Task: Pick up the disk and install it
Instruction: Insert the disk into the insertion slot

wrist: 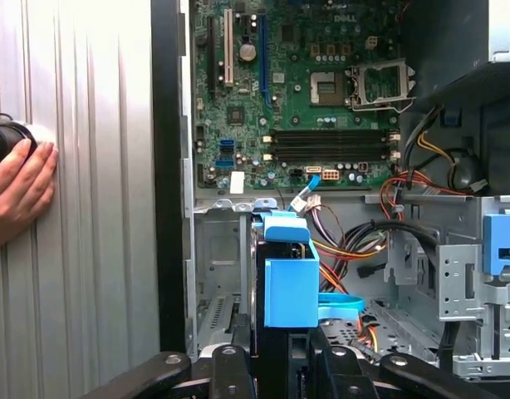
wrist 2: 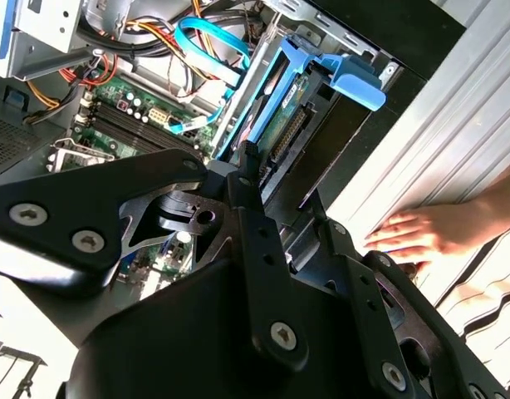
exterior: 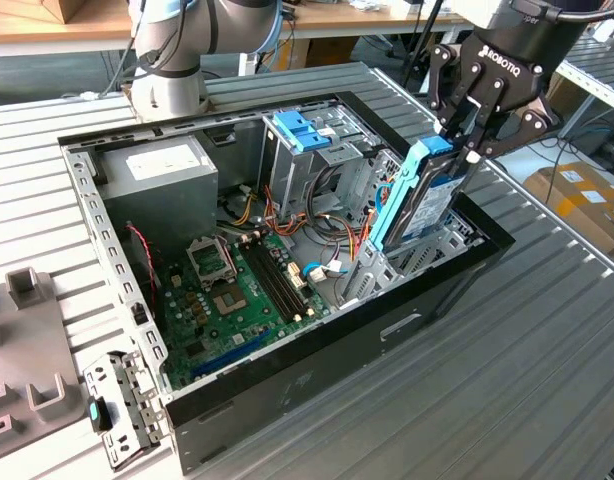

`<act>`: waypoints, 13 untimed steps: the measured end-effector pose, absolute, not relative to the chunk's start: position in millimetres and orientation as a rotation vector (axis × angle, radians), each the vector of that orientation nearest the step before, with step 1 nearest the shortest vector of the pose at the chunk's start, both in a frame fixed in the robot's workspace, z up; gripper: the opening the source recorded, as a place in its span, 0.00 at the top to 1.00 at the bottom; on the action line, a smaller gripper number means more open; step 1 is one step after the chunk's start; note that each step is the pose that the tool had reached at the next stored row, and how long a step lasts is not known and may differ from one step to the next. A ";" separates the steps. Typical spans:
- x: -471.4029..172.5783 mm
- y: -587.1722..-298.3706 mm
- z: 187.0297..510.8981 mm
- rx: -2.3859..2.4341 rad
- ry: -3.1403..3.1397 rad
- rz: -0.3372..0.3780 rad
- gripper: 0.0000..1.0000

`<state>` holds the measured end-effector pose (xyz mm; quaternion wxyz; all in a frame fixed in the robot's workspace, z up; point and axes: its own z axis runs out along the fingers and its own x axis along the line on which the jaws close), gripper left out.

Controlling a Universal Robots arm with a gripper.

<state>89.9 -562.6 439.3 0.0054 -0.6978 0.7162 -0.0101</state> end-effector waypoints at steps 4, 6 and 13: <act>89.9 -562.6 430.3 -2.185 2.242 -0.032 0.65; 89.9 -562.6 425.8 -2.185 2.242 -0.032 0.65; 89.9 -562.7 412.1 -2.185 2.242 -0.032 0.65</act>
